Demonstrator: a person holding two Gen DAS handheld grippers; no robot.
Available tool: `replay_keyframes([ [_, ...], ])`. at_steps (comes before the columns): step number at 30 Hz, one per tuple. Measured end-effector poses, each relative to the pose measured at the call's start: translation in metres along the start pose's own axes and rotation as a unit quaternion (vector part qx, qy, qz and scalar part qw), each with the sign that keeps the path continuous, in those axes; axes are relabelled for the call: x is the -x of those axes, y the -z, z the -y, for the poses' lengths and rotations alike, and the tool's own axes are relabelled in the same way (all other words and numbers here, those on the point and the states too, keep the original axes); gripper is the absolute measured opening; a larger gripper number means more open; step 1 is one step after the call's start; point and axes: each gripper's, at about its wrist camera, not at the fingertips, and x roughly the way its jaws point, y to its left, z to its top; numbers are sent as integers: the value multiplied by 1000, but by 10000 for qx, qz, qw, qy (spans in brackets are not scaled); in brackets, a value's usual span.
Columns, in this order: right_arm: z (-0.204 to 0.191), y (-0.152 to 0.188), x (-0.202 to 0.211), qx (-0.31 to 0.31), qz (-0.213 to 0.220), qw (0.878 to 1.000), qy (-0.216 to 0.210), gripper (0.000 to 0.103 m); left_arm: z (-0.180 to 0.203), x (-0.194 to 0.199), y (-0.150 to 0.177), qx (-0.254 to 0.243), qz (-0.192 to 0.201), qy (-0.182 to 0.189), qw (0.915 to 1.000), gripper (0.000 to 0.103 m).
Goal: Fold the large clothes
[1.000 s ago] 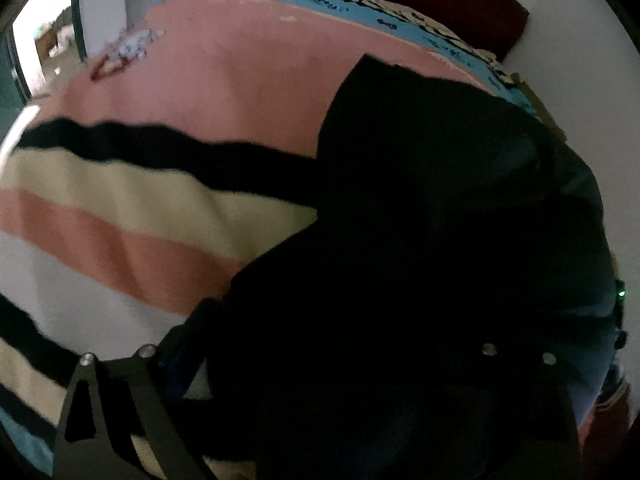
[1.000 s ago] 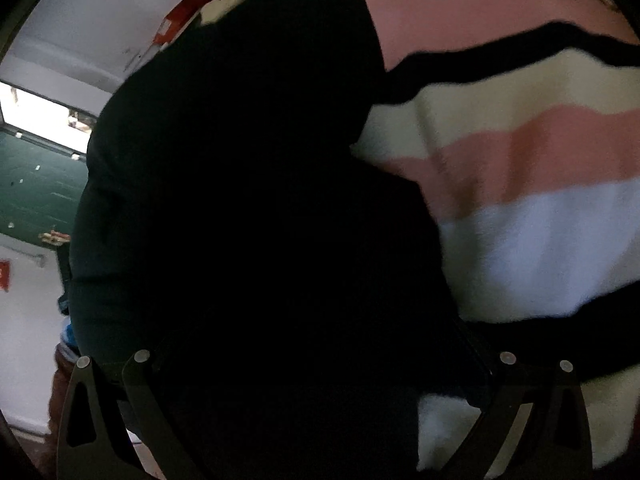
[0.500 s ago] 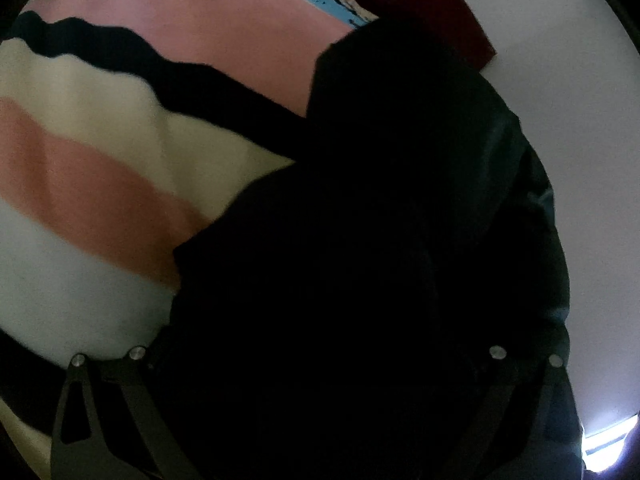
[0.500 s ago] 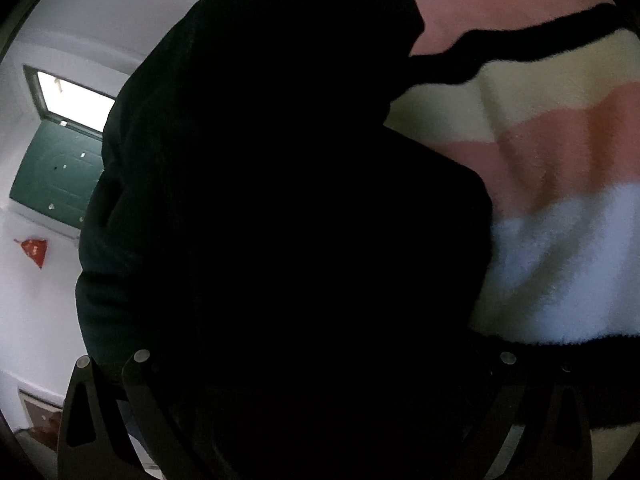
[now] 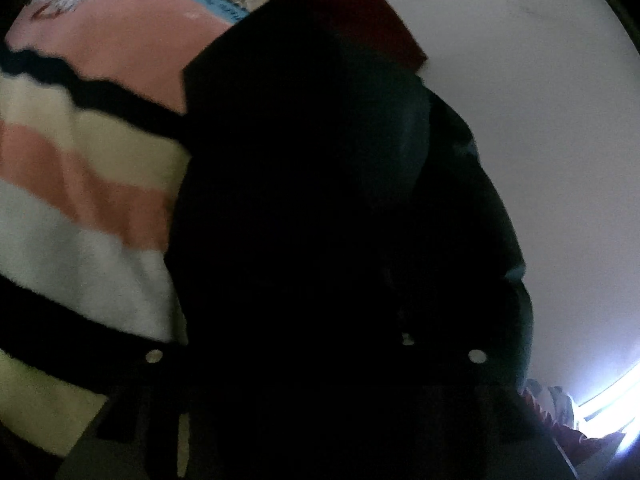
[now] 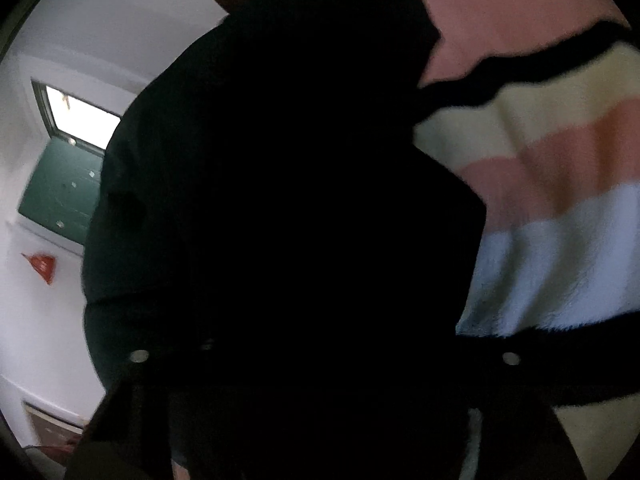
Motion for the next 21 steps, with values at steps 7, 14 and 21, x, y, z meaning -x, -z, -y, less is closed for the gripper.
replay_keyframes([
  [7, -74, -6, 14, 972, 284, 9936, 509, 28, 51, 32, -13, -521, 262, 74, 9983, 28],
  [14, -118, 24, 45, 1128, 461, 9920, 321, 27, 79, 70, -12, -643, 276, 250, 9972, 28],
  [21, -112, 39, 77, 919, 429, 9946, 233, 27, 41, 74, -6, -554, 19, -337, 9979, 29],
])
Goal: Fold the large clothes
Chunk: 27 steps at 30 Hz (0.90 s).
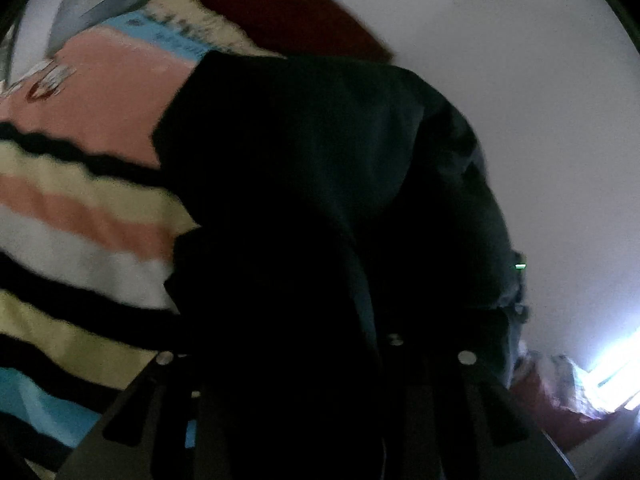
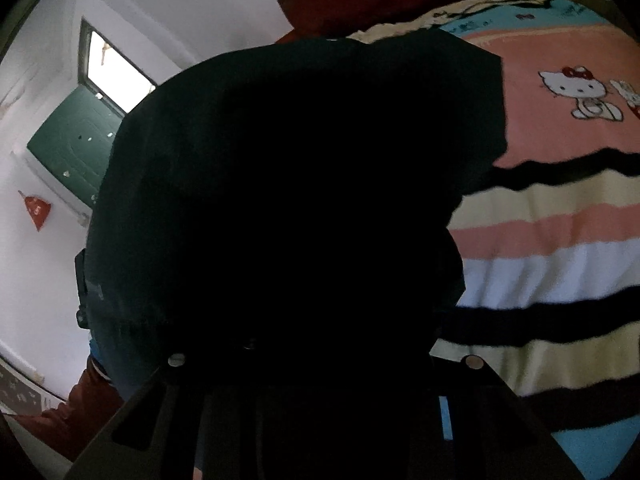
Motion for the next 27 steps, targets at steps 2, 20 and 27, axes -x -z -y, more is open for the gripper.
replay_keyframes([
  [2, 30, 1, -4, -109, -71, 9998, 116, 27, -23, -16, 4, 87, -144, -451, 9988, 30],
  [20, 91, 31, 27, -744, 88, 9787, 1913, 84, -73, 92, 11, 673, 557, -2315, 9689, 56],
  [27, 50, 64, 75, -528, 136, 9673, 2477, 84, 5, 137, 59, 30, 825, -2525, 9641, 57],
])
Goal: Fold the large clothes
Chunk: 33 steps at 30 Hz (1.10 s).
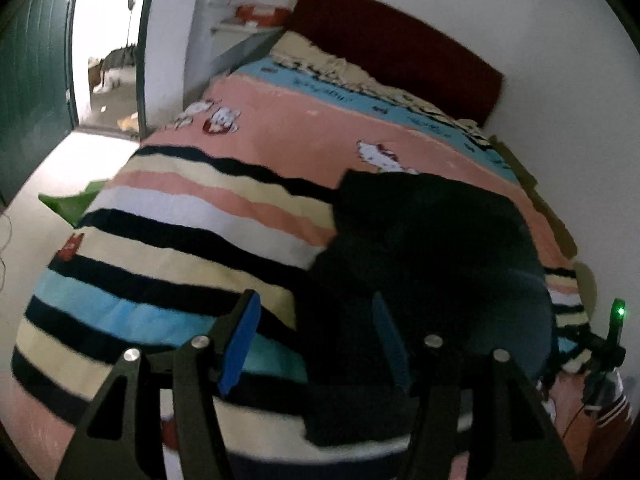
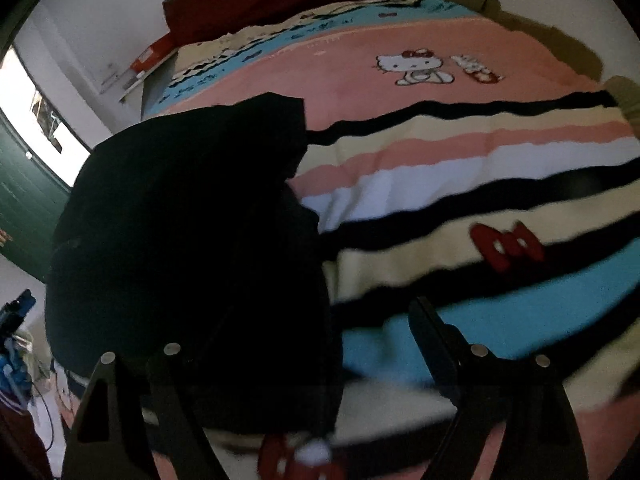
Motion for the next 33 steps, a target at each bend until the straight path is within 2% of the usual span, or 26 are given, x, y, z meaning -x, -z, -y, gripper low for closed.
replay_keyframes([
  [4, -17, 34, 47, 124, 151, 9998, -31, 84, 33, 50, 24, -70, 278, 44, 9996, 57],
  [7, -36, 60, 79, 292, 326, 9990, -28, 84, 55, 85, 46, -100, 489, -77, 9987, 57],
  [12, -73, 106, 122, 679, 720, 9950, 130, 85, 91, 121, 86, -271, 633, -322, 9971, 57],
  [18, -112, 156, 160, 1150, 1262, 9842, 468, 99, 124, 147, 133, -383, 763, -547, 9948, 60],
  [24, -136, 194, 191, 1493, 1781, 9703, 672, 102, 153, 174, 165, -675, 985, -793, 9897, 68],
  [29, -144, 212, 215, 1539, 2151, 9616, 729, 102, 176, 187, 187, -1020, 1139, -984, 9833, 68],
  [33, -149, 224, 227, 1573, 2357, 9562, 737, 102, 187, 195, 202, -1100, 1245, -949, 9815, 68],
])
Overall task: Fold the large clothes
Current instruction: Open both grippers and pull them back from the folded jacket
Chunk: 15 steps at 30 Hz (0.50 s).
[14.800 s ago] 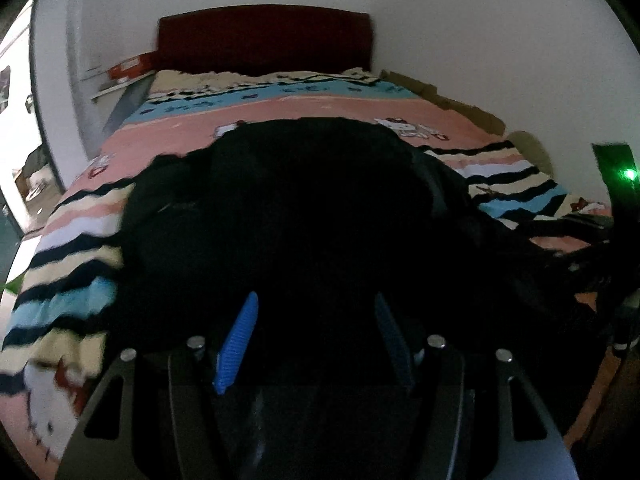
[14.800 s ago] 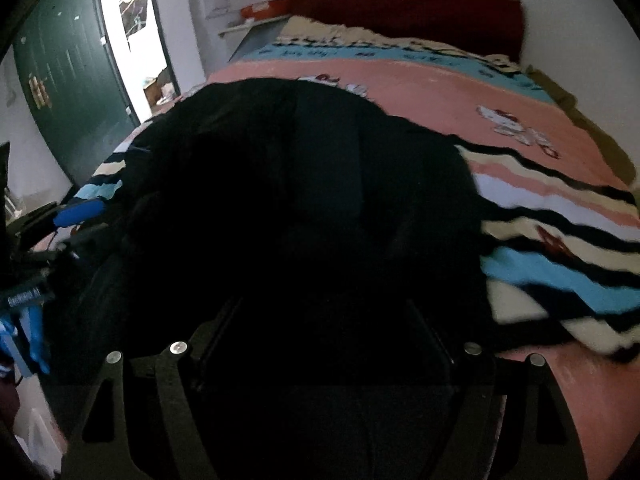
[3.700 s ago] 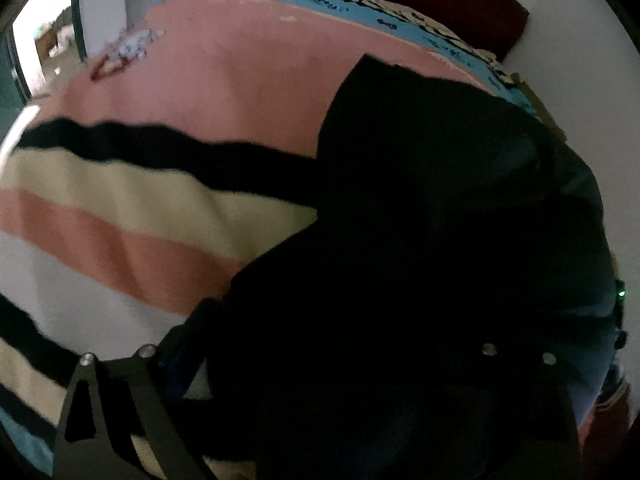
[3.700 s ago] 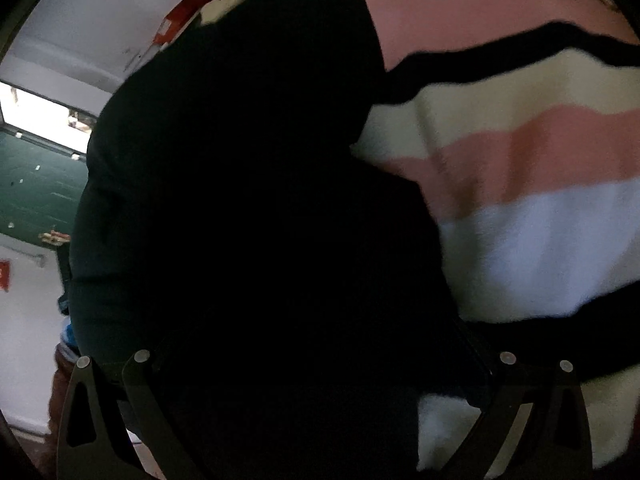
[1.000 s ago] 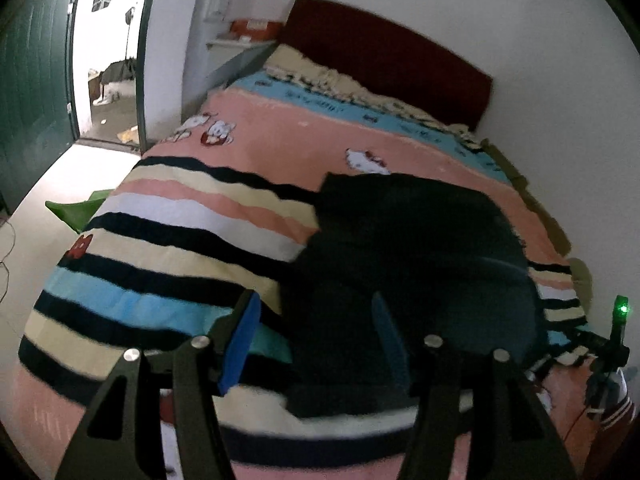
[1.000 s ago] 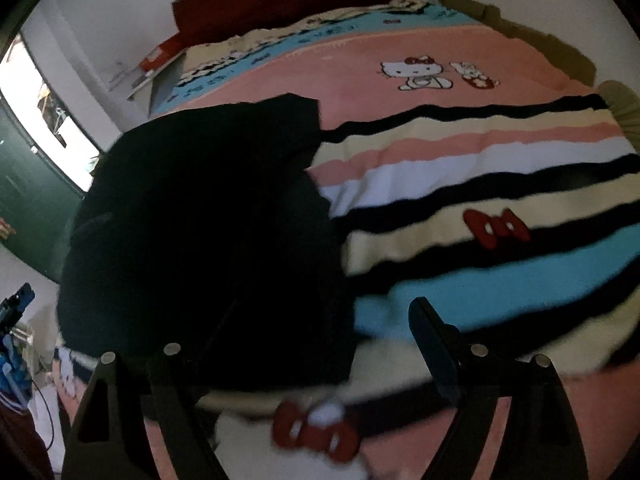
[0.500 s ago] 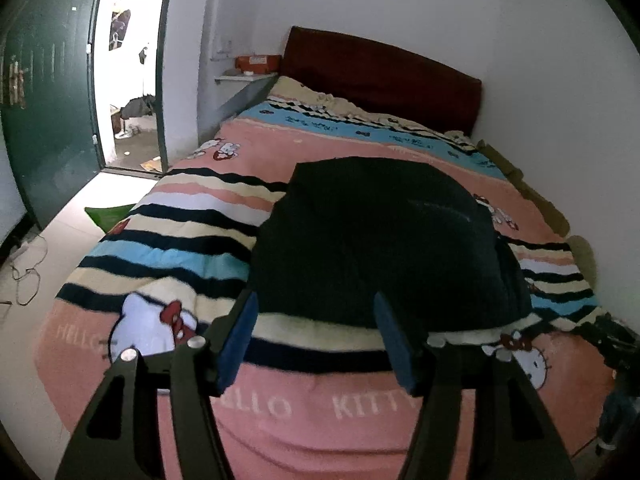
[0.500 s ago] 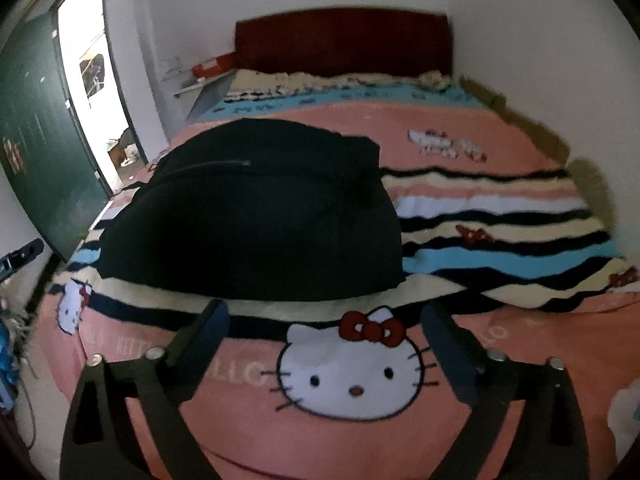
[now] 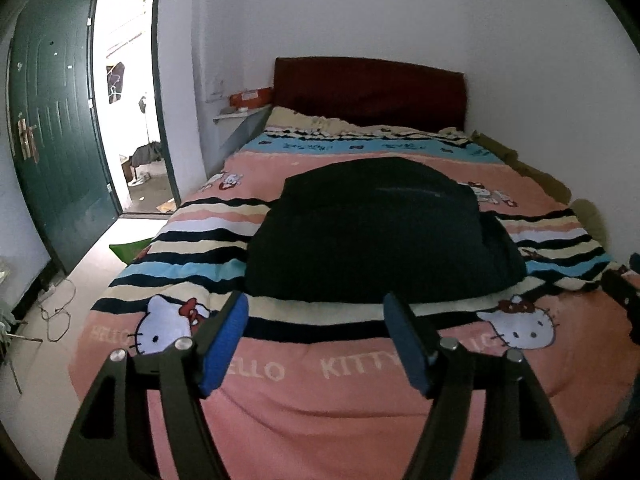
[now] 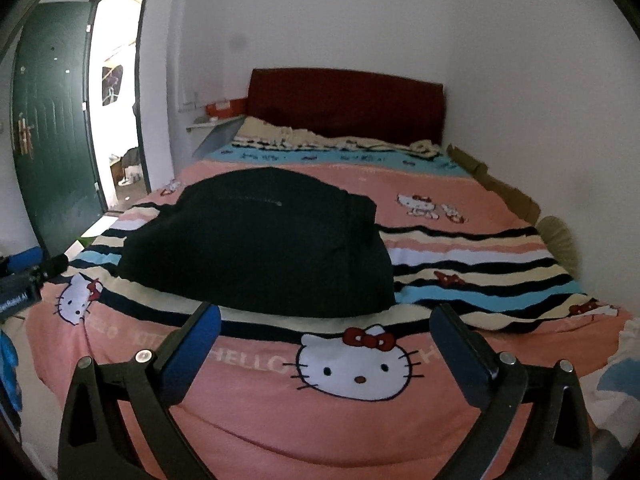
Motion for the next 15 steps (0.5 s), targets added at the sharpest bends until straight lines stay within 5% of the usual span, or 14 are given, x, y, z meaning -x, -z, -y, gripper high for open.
replay_keyframes([
  [15, -13, 10, 34, 139, 424, 9990, 33, 103, 28, 33, 14, -202, 504, -525, 9971, 68],
])
